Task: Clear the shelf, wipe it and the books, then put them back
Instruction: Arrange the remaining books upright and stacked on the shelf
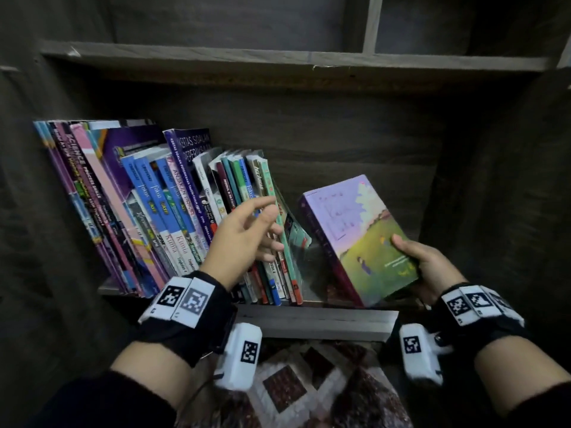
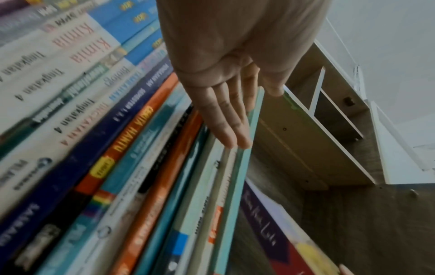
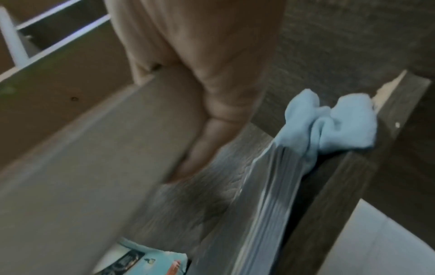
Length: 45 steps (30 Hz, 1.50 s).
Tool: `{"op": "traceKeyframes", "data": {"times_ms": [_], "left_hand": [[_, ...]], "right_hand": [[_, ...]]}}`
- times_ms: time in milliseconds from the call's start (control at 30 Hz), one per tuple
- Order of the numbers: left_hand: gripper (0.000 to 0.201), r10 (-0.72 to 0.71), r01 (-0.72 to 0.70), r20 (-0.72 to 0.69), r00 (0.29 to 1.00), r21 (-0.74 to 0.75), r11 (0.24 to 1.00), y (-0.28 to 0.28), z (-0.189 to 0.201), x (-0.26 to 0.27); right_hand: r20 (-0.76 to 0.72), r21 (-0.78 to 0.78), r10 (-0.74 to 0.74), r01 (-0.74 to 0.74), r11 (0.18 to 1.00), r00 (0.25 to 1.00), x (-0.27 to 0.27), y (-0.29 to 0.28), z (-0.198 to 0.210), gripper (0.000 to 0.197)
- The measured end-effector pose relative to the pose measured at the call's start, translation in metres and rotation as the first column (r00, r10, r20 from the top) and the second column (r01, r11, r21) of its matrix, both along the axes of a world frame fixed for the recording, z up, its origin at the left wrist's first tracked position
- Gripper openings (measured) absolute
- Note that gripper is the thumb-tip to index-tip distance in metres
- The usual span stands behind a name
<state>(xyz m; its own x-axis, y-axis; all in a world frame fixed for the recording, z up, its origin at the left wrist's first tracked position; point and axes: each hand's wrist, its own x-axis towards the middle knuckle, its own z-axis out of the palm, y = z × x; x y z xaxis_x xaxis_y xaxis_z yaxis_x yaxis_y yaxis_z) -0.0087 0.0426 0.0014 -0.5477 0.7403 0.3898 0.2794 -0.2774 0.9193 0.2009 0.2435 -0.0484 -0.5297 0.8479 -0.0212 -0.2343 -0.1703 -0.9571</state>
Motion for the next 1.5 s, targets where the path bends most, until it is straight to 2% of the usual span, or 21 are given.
{"op": "traceKeyframes", "data": {"times_ms": [100,167,267,333,367,400,433,467,500,533,567,600,667,733,767,833,867,1067,1300,1400,1500], "left_hand": [[0.017,0.13,-0.129,-0.01,0.992,0.038,0.991,-0.006,-0.001,-0.015],[0.015,0.208,-0.207,-0.024,0.978,0.043,0.977,-0.009,-0.005,-0.024],[0.018,0.29,-0.292,-0.111,0.951,-0.006,0.956,-0.013,-0.013,-0.035],[0.022,0.293,-0.313,-0.189,0.937,-0.085,0.946,-0.016,-0.017,-0.042],[0.024,0.286,-0.317,-0.219,0.933,-0.121,0.941,-0.017,-0.02,-0.045],[0.024,0.279,-0.322,-0.251,0.927,-0.149,0.935,-0.018,-0.022,-0.048],[0.025,0.278,-0.335,-0.29,0.916,-0.172,0.926,-0.019,-0.024,-0.052],[0.026,0.278,-0.351,-0.328,0.903,-0.191,0.917,-0.02,-0.026,-0.054],[0.027,0.278,-0.366,-0.359,0.891,-0.207,0.907,-0.02,-0.028,-0.057],[0.028,0.278,-0.378,-0.379,0.883,-0.22,0.9,-0.02,-0.03,-0.059],[0.03,0.278,-0.388,-0.395,0.876,-0.232,0.892,-0.02,-0.031,-0.061],[0.032,0.276,-0.4,-0.415,0.867,-0.248,0.882,-0.021,-0.033,-0.062],[0.036,0.272,-0.439,-0.475,0.837,-0.283,0.853,-0.021,-0.036,-0.064],[0.036,0.275,-0.482,-0.529,0.803,-0.305,0.821,-0.021,-0.038,-0.063],[0.035,0.277,-0.497,-0.545,0.791,-0.309,0.811,-0.021,-0.039,-0.062],[0.033,0.28,-0.518,-0.57,0.773,-0.311,0.797,-0.02,-0.04,-0.059],[0.034,0.278,-0.531,-0.589,0.759,-0.311,0.789,-0.019,-0.041,-0.057],[0.032,0.223,-0.574,-0.706,0.672,-0.307,0.76,-0.017,-0.041,-0.055],[0.03,0.159,-0.593,-0.784,0.6,-0.303,0.746,-0.014,-0.038,-0.059],[0.029,0.183,-0.618,-0.792,0.583,-0.286,0.732,-0.018,-0.037,-0.054],[0.027,0.353,-0.621,-0.751,0.558,-0.096,0.778,-0.026,-0.023,-0.052]], "right_hand": [[0.076,-0.049,-0.164,0.168,0.985,0.984,-0.001,0.017,-0.003,0.028],[0.167,-0.023,-0.231,0.238,0.971,0.958,-0.008,0.021,-0.006,0.025],[0.272,0.025,-0.257,0.26,0.965,0.927,-0.026,0.018,-0.008,0.015],[0.326,0.047,-0.271,0.271,0.962,0.906,-0.037,0.016,-0.007,0.015],[0.387,0.104,-0.3,0.282,0.954,0.872,-0.041,0.018,-0.008,0.017],[0.5,0.214,-0.34,0.267,0.94,0.796,-0.043,0.019,-0.008,0.021],[0.635,0.354,-0.394,0.204,0.913,0.665,-0.044,0.018,-0.005,0.028],[0.731,0.477,-0.462,0.109,0.872,0.502,-0.045,0.014,0.0,0.033],[0.745,0.572,-0.54,0.042,0.819,0.392,-0.046,0.008,0.005,0.035],[0.697,0.652,-0.611,0.024,0.758,0.374,-0.049,0.003,0.009,0.035],[0.624,0.712,-0.651,0.03,0.702,0.432,-0.054,-0.004,0.014,0.034],[0.527,0.742,-0.647,0.074,0.667,0.551,-0.062,-0.012,0.019,0.033],[0.406,0.596,-0.439,0.132,0.792,0.802,-0.092,-0.031,0.018,0.029],[0.317,0.334,-0.162,0.05,0.941,0.934,-0.126,-0.044,0.002,0.033],[0.283,0.198,-0.049,-0.008,0.98,0.958,-0.141,-0.047,-0.007,0.04],[0.205,-0.006,0.08,-0.08,0.997,0.975,-0.162,-0.05,-0.021,0.054],[0.182,-0.058,0.105,-0.096,0.994,0.978,-0.168,-0.048,-0.026,0.059],[0.116,-0.136,0.132,-0.116,0.984,0.984,-0.179,-0.046,-0.024,0.066],[0.014,-0.06,0.145,-0.144,0.988,0.989,-0.163,-0.055,-0.016,0.036],[0.018,-0.004,0.191,-0.191,0.981,0.981,-0.158,-0.063,-0.013,0.044],[0.078,0.186,0.212,-0.223,0.957,0.974,-0.16,-0.078,-0.006,0.066]]}}
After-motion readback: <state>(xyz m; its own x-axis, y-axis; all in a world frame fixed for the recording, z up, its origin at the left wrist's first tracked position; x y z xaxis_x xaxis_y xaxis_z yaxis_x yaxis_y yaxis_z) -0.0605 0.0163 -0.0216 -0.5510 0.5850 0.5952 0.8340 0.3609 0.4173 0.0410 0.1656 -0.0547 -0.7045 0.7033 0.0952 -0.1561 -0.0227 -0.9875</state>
